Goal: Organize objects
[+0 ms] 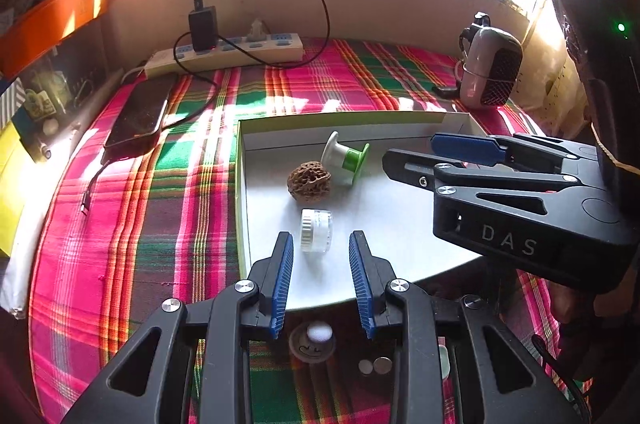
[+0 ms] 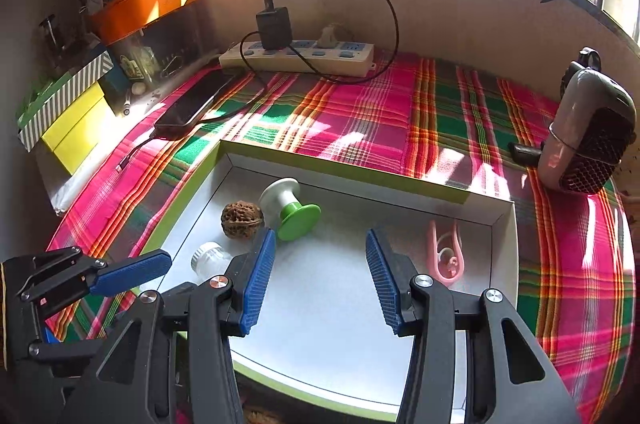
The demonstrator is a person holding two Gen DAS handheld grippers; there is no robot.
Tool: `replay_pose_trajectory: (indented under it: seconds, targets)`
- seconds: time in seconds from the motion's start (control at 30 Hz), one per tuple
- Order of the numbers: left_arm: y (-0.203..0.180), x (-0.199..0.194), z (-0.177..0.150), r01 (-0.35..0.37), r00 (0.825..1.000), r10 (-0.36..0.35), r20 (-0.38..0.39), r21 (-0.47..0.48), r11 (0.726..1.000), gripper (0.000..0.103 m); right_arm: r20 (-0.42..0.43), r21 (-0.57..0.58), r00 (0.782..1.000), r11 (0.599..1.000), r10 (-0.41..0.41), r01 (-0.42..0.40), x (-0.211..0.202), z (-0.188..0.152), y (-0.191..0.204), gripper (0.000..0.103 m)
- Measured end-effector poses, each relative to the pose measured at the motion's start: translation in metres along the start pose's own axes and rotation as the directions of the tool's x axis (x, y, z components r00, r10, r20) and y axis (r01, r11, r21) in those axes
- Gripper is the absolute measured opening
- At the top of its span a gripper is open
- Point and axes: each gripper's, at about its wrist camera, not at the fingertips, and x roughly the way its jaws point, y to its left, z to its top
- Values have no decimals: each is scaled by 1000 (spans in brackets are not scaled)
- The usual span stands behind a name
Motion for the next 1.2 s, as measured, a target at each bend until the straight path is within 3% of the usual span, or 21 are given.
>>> replay_pose_trajectory:
  seconds: [0.67,1.2]
  targets:
    - [19,-39,-34,-8,998,12,58,-62,998,27,54,122,994,989,-95,88,-59,-52,-14,48]
    - [37,-34,-64,51,999,-50,9,-118,992,27,5,150,996,984,-93,92,-65,-98,-8,48]
